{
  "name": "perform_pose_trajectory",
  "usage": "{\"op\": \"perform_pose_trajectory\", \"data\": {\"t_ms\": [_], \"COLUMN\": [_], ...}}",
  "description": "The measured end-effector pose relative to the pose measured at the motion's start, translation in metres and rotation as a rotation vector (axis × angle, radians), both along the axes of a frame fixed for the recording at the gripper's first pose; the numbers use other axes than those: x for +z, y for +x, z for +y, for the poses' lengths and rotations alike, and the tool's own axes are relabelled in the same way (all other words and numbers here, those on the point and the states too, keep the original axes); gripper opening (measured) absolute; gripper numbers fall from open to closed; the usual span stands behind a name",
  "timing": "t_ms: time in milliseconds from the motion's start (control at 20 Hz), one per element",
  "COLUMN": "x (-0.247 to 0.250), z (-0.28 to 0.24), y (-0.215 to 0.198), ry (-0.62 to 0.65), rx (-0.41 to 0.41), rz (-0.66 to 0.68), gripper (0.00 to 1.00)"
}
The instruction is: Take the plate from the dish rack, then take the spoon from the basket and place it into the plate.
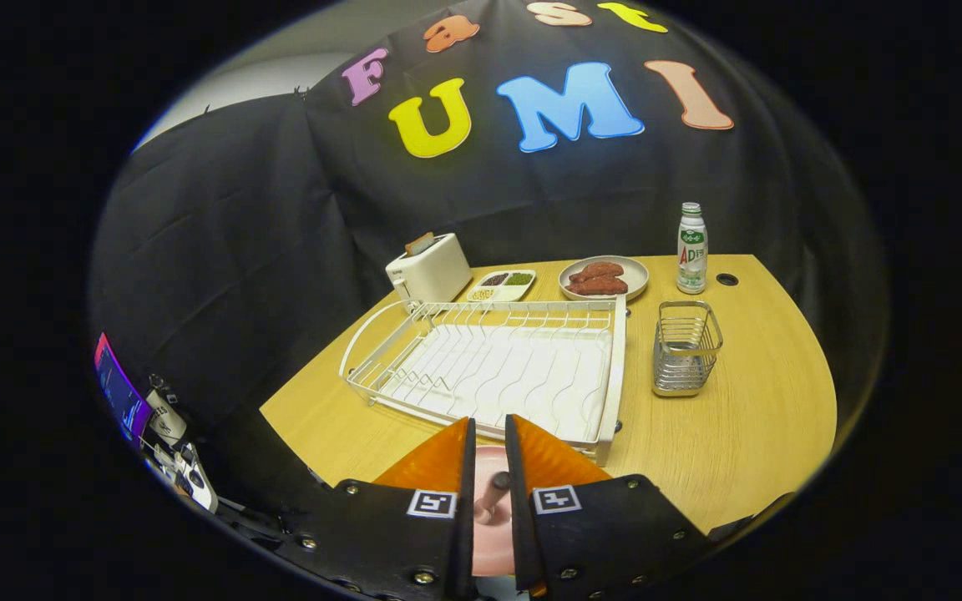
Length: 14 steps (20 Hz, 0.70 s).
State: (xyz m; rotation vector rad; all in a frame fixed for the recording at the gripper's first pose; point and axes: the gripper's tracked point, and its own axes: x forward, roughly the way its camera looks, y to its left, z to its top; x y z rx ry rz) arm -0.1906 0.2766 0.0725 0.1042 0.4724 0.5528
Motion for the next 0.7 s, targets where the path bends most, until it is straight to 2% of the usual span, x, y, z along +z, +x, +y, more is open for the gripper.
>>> {"op": "perform_pose_trajectory", "data": {"t_ms": [300, 550, 700], "x": [0.020, 0.044, 0.076], "z": [-0.010, -0.017, -0.026], "y": [0.008, 0.010, 0.012], "ry": [0.003, -0.015, -0.010], "rx": [-0.024, -0.034, -0.065], "rz": [-0.040, -0.119, -0.195], "gripper": [0.19, 0.19, 0.19]}}
